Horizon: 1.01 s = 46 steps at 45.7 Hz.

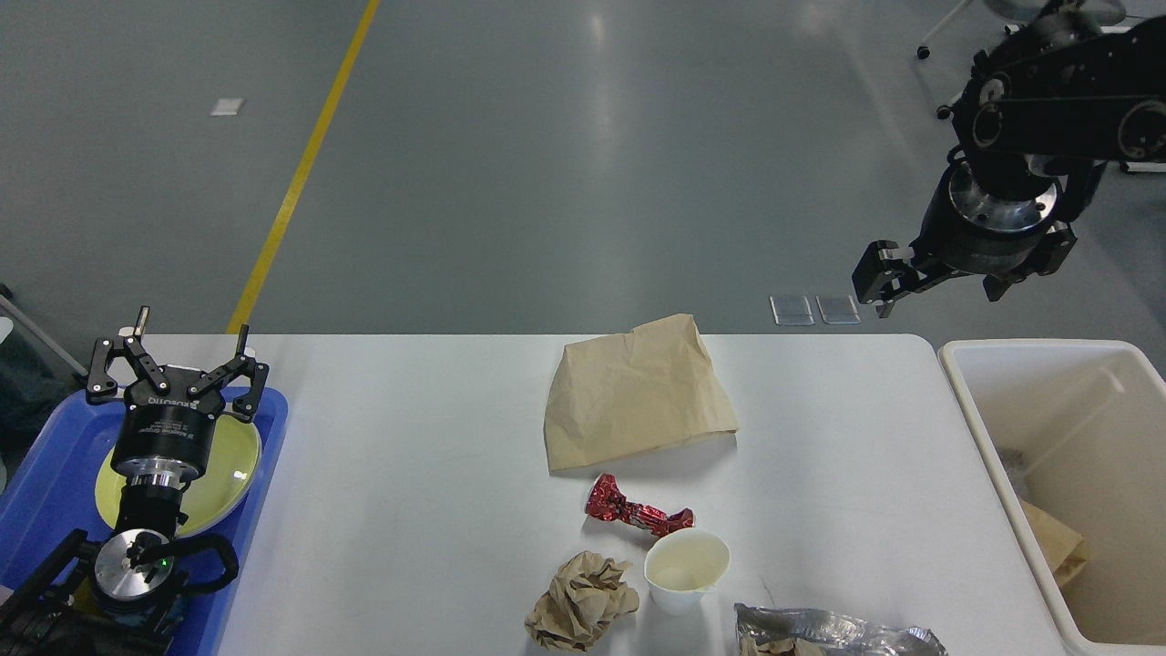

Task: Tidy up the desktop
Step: 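Raise the right gripper out of the bin toward the other paper bag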

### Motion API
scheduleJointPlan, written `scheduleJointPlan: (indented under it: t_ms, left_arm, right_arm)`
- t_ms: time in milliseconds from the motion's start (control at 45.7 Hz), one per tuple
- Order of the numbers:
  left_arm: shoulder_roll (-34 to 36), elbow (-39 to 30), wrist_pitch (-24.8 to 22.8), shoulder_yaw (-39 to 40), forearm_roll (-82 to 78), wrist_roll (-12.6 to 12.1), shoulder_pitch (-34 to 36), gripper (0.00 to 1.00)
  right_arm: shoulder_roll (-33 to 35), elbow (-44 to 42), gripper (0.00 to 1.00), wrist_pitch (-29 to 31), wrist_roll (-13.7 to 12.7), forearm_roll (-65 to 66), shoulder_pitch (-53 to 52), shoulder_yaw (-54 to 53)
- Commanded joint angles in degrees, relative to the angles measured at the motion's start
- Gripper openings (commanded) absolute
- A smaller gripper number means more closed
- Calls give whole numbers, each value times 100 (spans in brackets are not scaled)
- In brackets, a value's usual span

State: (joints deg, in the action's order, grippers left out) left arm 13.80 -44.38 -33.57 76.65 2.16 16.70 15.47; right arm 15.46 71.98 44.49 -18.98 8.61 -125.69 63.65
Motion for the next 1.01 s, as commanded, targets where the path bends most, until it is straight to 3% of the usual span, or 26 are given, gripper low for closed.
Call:
scheduleJointPlan:
  t_ms: [0,262,437,984]
  left_arm:
    - [0,0,0,-1,4,0,0,96]
    - [0,0,0,8,-5,0,0,96]
    - [0,0,0,8,4,0,0,96]
    - [0,0,0,8,-5,0,0,96]
  right_arm:
    - [-447,526,100,288,9,-912,-930,24]
    - [-650,1722,100,165,35,-1633,-2373,-186]
    - [-659,1696,100,95,44,-1722,-2197,-187]
    - [-712,1564,100,-1346,35,-1713,-1160,-187]
